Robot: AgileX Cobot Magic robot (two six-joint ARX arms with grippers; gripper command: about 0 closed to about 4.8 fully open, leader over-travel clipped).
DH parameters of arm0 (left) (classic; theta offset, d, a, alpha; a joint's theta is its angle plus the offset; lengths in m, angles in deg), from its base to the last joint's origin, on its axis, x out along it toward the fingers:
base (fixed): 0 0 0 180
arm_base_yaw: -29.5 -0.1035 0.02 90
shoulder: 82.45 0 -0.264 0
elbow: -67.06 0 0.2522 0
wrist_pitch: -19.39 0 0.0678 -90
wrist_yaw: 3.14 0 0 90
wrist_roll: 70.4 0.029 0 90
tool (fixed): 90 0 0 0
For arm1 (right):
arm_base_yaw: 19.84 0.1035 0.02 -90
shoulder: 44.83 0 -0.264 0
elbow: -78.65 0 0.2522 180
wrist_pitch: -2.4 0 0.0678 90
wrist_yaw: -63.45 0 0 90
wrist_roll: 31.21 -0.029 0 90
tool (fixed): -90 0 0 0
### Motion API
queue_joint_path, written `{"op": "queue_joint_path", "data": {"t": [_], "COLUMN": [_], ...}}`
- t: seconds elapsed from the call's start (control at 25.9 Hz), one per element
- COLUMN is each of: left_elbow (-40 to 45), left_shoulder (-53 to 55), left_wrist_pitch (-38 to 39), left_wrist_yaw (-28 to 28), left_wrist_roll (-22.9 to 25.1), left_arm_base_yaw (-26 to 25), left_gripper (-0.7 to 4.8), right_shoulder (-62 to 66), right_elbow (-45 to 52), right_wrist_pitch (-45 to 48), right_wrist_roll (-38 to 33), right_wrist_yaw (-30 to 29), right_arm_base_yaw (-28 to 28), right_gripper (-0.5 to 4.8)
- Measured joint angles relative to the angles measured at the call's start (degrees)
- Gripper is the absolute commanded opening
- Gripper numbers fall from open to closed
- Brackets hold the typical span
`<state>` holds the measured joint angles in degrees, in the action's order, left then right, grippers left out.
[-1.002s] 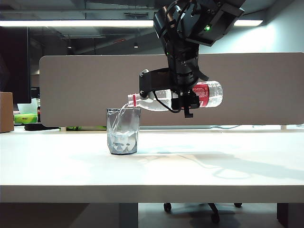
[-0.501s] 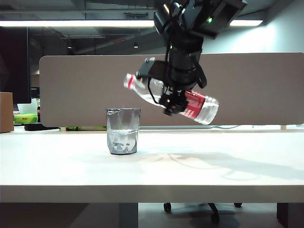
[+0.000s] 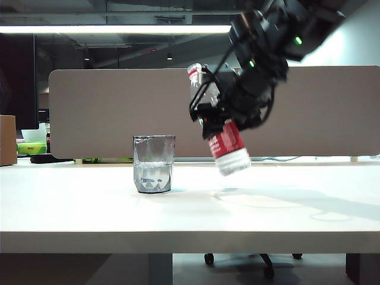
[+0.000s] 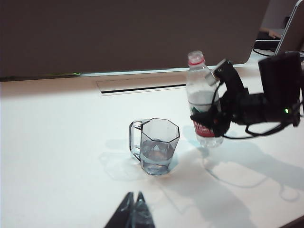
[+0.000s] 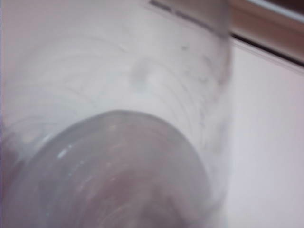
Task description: Pick up the mineral water bottle on the table and pour water into the mug until it's half full.
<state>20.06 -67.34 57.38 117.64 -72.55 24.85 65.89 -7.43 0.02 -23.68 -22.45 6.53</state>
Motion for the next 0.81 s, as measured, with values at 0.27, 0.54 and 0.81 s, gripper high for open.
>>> {"op": "queue_joint_path", "data": {"t": [0.27, 0.54, 0.81], "left_elbow": [0.0, 0.0, 0.0], "left_shoulder": [0.0, 0.0, 0.0], "left_wrist_pitch": [0.0, 0.02, 0.02], "left_wrist_yaw": [-0.07, -0.15, -0.15], "left_wrist_roll": [0.0, 0.0, 0.0], "left_arm_base_yaw": [0.0, 0.0, 0.0], "left_gripper": [-0.05, -0.05, -0.05], "right_shoulder": [0.0, 0.11, 3.5], "right_elbow": [12.09, 16.65, 20.09], "right_wrist_pitch": [27.56, 34.84, 41.22], "right_wrist_roll": [-7.19, -11.02, -13.4], "right_wrist_yaw": [-1.6, -1.55, -2.69], "right_arm_base_yaw": [-0.33, -0.42, -0.79], "right_gripper": [2.48, 2.49, 3.97]}}
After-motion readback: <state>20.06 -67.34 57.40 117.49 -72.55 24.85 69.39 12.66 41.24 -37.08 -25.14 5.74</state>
